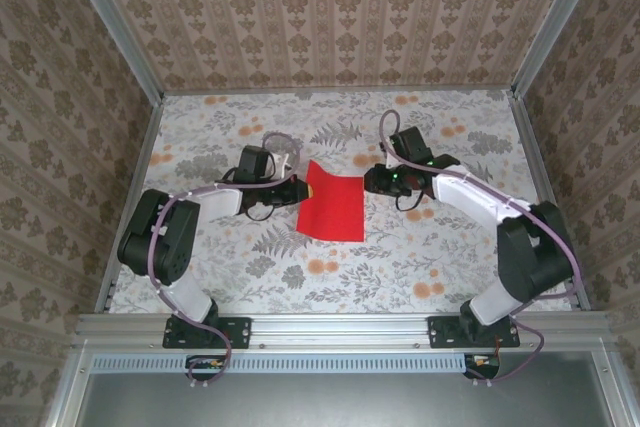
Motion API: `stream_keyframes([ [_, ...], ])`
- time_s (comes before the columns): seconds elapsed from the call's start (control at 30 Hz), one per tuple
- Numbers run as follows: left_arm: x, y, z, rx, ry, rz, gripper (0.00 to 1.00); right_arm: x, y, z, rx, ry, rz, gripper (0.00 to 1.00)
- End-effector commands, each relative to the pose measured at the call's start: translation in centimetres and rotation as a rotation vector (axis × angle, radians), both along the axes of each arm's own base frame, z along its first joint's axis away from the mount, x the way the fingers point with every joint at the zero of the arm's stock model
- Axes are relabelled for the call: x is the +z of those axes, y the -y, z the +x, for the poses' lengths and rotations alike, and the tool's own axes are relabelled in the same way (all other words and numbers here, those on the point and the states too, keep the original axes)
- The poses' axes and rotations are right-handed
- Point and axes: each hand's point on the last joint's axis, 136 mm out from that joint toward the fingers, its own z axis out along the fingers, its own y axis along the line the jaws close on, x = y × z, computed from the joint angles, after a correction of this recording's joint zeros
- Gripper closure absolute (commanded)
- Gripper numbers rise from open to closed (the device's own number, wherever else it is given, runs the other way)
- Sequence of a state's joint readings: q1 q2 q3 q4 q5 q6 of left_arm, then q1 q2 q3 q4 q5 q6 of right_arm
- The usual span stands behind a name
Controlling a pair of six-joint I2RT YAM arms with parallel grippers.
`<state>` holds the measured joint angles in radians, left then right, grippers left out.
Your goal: Fold a paper plane with a square sheet of paper (fold left side to right side)
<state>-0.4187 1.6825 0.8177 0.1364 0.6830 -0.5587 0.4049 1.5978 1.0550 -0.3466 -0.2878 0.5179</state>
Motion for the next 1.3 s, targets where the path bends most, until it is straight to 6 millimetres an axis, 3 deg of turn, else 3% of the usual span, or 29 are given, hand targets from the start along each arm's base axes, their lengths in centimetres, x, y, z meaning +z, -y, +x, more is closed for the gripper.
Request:
stream_keyframes([
  [0.0,-1.2,-1.0,-0.3,0.049,-0.041,0.079,1.00,-1.8,-1.6,0.2,-0.026,-0.060,0.036,0.84],
  [0.3,-1.3,-2.2,-0.9,0.100,-0.082,0.132,1.00,-7.4,-2.4,0.1,-0.013,-0.210,-0.060,0.88],
  [0.5,-0.4,-2.0,-1.1,0.107,-0.091,0.100,1.00,-9.5,-2.4,-0.5,-0.003,-0.263,-0.097,0.88],
  [0.73,2.3,0.4,-0.6,0.046,-0.061,0.019,0.72,-10.6,-2.1,-1.1,0.009,-0.296,-0.125,0.88],
  [0.97,4.0,5.0,-1.3,-0.065,-0.071,-0.092,0.54,-10.4,-2.6,-1.1,0.014,-0.279,-0.089,0.85],
  [1.07,3.8,6.3,-1.2,-0.085,-0.078,-0.098,0.50,-9.5,-3.0,-0.6,0.014,-0.246,-0.055,0.81],
  [1.27,2.7,7.5,-0.9,-0.094,-0.096,-0.102,0.47,-5.9,-2.1,0.8,-0.027,-0.153,-0.016,0.71],
])
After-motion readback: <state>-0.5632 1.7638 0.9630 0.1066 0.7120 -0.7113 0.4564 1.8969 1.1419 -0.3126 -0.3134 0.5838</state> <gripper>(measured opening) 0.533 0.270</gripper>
